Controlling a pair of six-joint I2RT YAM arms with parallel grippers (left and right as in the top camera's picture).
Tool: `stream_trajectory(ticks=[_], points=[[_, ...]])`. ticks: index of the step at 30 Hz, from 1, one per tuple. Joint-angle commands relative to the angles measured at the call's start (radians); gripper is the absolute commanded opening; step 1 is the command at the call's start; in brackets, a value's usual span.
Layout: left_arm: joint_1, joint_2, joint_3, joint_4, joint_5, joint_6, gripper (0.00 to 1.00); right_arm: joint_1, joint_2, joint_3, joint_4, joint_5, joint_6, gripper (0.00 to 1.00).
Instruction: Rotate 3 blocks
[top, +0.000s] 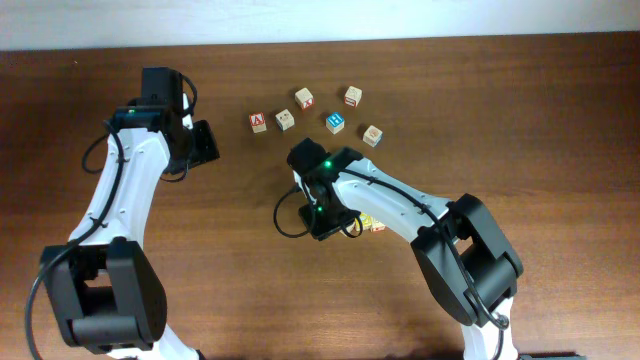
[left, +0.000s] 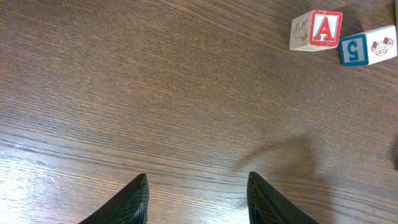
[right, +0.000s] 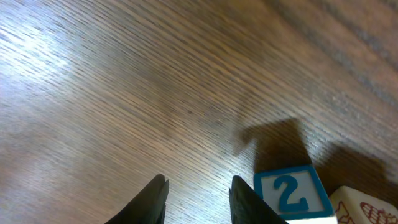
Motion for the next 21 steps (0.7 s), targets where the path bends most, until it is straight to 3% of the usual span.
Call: stream_trajectory(ticks=[1,14,21], points=[[0.003,-0.006,0.009,-0.002,-0.011,0.013,0.49,-0.004,-0.002,-0.01,0.006,0.017,0.016,0.34],[0.003,-0.006,0.009,-0.002,-0.011,0.013,0.49,-0.009,-0.002,-0.008,-0.028,0.045,0.015,0.34],[0.003,-0.006,0.009,-0.001,-0.011,0.013,0.49,-0.061,-0.002,-0.008,-0.028,0.074,0.087,0.33]])
